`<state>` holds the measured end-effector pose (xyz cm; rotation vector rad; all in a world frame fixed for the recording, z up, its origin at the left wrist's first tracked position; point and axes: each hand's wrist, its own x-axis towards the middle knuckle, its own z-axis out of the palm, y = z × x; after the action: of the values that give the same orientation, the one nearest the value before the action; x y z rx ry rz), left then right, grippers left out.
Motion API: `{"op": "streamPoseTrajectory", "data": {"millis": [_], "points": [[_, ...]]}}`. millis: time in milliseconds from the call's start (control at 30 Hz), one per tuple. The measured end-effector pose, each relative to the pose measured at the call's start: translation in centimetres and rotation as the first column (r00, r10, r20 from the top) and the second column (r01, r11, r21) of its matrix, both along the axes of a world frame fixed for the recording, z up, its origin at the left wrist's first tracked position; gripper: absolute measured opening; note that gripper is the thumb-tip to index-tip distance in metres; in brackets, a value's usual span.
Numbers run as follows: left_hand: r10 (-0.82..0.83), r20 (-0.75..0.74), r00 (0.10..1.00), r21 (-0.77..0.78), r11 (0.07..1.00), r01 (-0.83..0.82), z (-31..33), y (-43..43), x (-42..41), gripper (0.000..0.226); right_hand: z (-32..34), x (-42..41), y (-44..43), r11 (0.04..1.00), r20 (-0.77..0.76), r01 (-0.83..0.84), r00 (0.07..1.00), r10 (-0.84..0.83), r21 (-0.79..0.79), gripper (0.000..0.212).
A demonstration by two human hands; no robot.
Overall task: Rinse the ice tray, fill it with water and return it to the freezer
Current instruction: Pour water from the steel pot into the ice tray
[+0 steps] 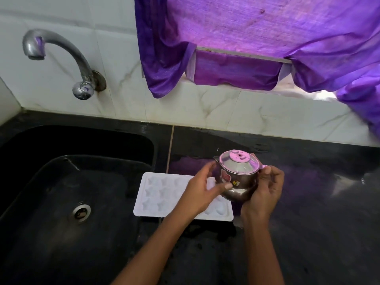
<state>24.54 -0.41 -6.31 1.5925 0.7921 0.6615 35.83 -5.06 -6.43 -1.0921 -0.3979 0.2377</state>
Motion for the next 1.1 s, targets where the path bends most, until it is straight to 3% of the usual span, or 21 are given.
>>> {"op": "streamPoseTrajectory", "data": {"millis": [433,667,1100], "points": [[-0.028,-0.15,0.988,0.215,0.975,0.06,-3.7,-4.3,3.0,0.063,-0.9,2.3,-1.0,0.984,0.163,0.145,0.978,-0.127,-0.104,0.022],[-0.049,-0.136,0.989,0.199,0.977,0.076,-4.8,-4.8,3.1,0.064,-2.5,3.2,-1.4,0.985,0.152,0.12,0.983,-0.1,-0.125,0.034],[-0.083,-0.159,0.984,0.157,0.982,0.108,-5.2,-4.9,2.9,0.063,-2.2,3.0,-1.6,0.964,0.178,0.143,0.979,-0.104,-0.226,0.025]]}}
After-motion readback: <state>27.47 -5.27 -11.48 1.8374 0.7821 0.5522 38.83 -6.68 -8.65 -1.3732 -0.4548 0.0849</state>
